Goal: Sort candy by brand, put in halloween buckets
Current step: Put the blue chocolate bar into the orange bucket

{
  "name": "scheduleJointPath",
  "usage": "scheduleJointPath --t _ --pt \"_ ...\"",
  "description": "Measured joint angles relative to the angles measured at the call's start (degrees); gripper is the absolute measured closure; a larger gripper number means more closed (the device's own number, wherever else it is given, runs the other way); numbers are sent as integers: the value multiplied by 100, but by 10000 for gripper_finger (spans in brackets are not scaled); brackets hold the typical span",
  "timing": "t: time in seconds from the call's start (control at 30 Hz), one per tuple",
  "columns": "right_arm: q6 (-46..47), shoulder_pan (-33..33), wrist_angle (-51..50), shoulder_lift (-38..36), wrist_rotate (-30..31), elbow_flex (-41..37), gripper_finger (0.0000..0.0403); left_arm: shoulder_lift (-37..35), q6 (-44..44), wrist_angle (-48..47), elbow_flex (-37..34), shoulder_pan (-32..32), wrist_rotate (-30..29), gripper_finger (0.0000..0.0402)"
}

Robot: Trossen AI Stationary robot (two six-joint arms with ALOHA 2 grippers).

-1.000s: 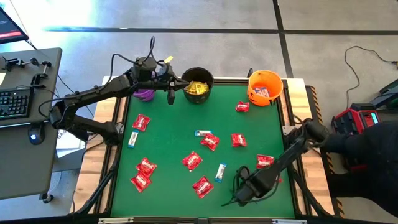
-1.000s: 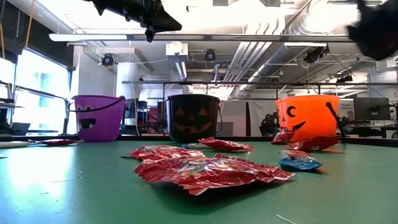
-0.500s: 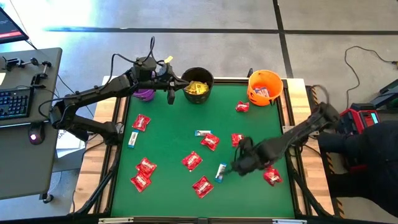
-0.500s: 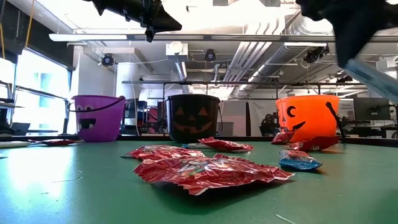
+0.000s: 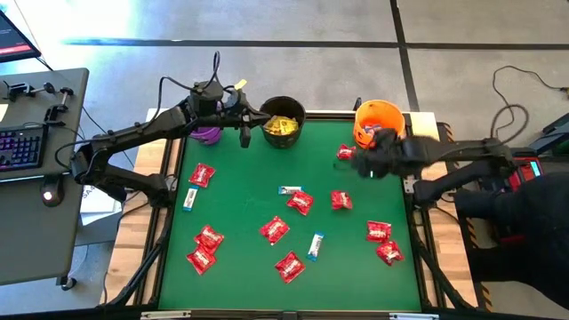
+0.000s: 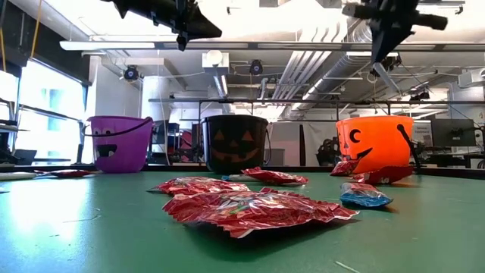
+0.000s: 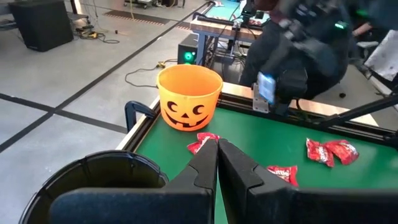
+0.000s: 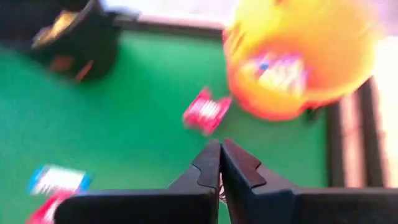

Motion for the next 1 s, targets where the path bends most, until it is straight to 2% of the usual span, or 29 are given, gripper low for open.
scheduleJointPath --t 0.17,0.47,0.73,1.0 --pt "-1252 -1264 362 -66 558 0 403 0 -8 1 0 2 -67 397" --pt "-3833 -3169 1517 105 567 0 403 0 -10 44 0 1 -67 397" --pt "-5214 -4345 2182 657 -662 -1 403 0 -9 46 0 2 -101 397" --pt "-5883 -4951 2345 1561 -1201 -1 403 0 -8 128 0 2 -252 397"
